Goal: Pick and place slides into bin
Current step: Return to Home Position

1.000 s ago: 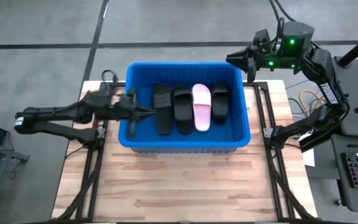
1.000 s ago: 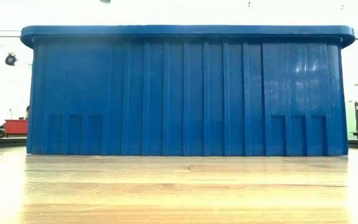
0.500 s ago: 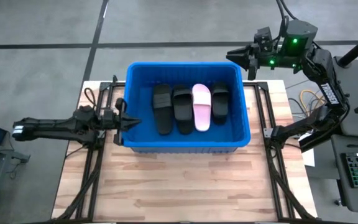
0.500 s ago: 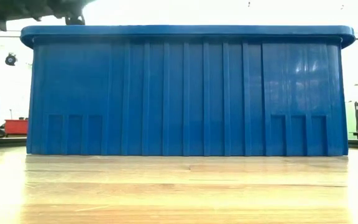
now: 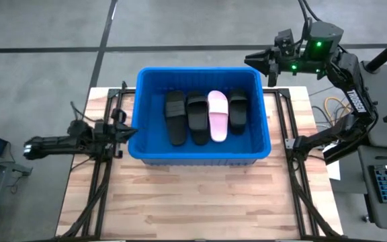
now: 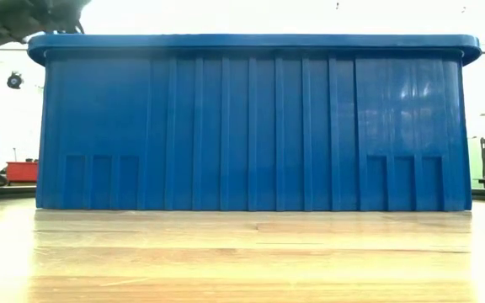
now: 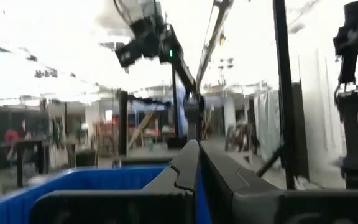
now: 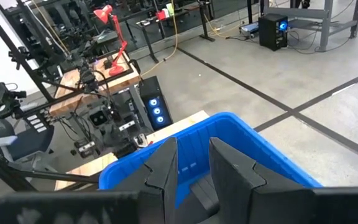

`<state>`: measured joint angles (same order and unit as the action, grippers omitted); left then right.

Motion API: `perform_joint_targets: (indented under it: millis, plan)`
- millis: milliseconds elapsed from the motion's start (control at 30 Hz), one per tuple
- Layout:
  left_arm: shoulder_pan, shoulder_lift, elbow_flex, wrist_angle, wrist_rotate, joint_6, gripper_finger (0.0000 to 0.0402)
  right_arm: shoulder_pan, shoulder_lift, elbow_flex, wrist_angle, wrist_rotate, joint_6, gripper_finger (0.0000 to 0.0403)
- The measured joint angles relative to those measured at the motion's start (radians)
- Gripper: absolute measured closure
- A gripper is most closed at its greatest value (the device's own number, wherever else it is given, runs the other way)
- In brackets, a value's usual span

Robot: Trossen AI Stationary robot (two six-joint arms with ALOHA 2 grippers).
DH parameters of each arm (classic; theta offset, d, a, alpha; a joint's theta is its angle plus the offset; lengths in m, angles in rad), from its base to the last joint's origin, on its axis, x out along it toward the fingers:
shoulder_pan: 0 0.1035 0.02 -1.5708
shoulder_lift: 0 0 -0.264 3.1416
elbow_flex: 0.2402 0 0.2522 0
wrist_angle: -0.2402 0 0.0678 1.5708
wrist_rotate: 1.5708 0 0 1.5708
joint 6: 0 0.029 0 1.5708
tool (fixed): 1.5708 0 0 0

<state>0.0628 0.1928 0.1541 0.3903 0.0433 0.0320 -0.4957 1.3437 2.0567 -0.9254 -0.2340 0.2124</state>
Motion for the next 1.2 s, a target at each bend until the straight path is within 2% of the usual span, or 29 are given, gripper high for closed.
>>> perform_joint_targets:
  millis: [200, 333, 400, 533, 633, 767, 900, 967, 1000, 1067, 1133, 1200]
  plan:
    - [0.000, -0.116, -0.051, -0.019, -0.031, 0.009, 0.0401, 0.000, 0.000, 0.000, 0.007, 0.000, -0.002, 0.0319]
    - [0.000, -0.163, -0.077, -0.043, -0.057, 0.007, 0.0401, 0.056, -0.002, -0.006, 0.006, 0.003, -0.162, 0.0319]
    - [0.000, -0.166, -0.085, -0.041, -0.114, 0.020, 0.0401, 0.092, -0.003, -0.021, 0.002, 0.013, -0.201, 0.0319]
    - [0.001, -0.158, -0.096, -0.039, -0.172, 0.034, 0.0401, 0.149, -0.010, -0.097, -0.001, 0.051, -0.228, 0.0319]
    - [0.000, -0.161, -0.097, -0.040, -0.173, 0.027, 0.0401, 0.181, -0.035, -0.205, 0.040, 0.045, -0.217, 0.0321]
    - [0.000, -0.166, -0.097, -0.029, -0.173, 0.027, 0.0401, 0.212, -0.069, -0.425, 0.257, -0.007, -0.163, 0.0332]
    - [0.000, -0.163, -0.097, -0.025, -0.173, 0.026, 0.0401, 0.225, -0.094, -0.649, 0.680, -0.099, -0.096, 0.0342]
    - [0.000, -0.163, -0.097, -0.023, -0.173, 0.026, 0.0401, 0.237, -0.092, -0.742, 0.881, -0.107, -0.060, 0.0347]
    - [0.000, -0.164, -0.097, -0.023, -0.173, 0.026, 0.0401, 0.252, -0.088, -0.781, 0.957, -0.074, -0.054, 0.0349]
    - [0.000, -0.164, -0.093, -0.025, -0.173, 0.026, 0.0401, 0.309, -0.088, -0.845, 1.064, 0.090, -0.088, 0.0354]
    - [0.000, -0.164, -0.088, -0.019, -0.173, 0.026, 0.0401, 0.371, -0.107, -0.895, 1.105, 0.264, -0.164, 0.0359]
    - [0.000, -0.164, -0.091, -0.005, -0.171, 0.025, 0.0401, 0.414, -0.142, -0.949, 1.115, 0.352, -0.193, 0.0363]
